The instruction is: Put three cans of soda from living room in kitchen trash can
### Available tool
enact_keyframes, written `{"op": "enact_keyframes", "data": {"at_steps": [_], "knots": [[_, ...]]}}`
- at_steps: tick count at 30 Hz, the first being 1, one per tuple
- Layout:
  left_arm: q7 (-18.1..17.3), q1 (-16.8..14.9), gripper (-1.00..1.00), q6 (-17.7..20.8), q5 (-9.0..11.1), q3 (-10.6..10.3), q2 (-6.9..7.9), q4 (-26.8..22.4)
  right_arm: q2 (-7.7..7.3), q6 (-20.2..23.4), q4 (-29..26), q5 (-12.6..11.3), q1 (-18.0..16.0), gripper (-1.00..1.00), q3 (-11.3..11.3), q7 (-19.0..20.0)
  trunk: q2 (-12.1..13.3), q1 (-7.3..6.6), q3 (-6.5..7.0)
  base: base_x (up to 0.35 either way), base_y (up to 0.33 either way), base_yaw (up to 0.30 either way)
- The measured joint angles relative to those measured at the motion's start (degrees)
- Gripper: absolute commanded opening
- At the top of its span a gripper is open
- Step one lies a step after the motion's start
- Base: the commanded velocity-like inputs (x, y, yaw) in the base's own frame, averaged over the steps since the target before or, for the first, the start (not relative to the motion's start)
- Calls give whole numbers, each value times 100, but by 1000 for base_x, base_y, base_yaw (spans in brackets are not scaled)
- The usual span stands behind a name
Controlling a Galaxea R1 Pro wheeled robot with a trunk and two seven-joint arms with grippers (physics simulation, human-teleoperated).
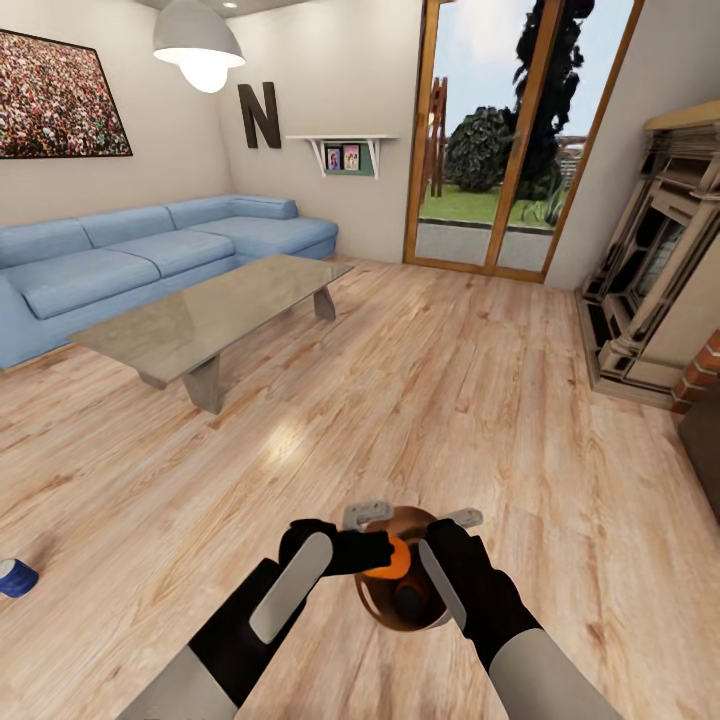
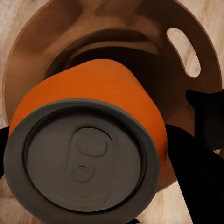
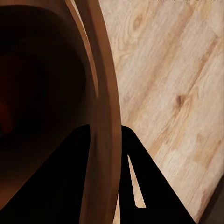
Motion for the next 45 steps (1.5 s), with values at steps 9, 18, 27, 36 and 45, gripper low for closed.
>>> {"op": "enact_keyframes", "data": {"at_steps": [9, 18, 27, 36, 45], "knots": [[-295, -4, -100, -131, -141, -10, 12, 157, 0, 1, -1, -1, 0, -100, 5, 0, 0, 0, 0, 0, 0, 0], [-320, -7, -100, -312, -154, -11, 9, 278, 5, 1, -1, -1, 0, -100, 5, 0, 0, 0, 0, 0, 0, 0], [-414, -5, 100, -563, -155, -11, 7, 397, 4, -5, -6, -14, 1, -100, 90, 2, 0, 0, 0, 0, 0, 0], [-616, -5, 100, -705, -154, -14, 25, 444, 6, 1, -9, 1, 8, -100, 127, 0, 0, 0, 0, 0, 0, 0], [-664, -5, 100, -716, -154, -11, 38, 435, 2, 2, -9, -5, 9, -100, 128, 1, 0, 0, 0, 0, 0, 0]]}}
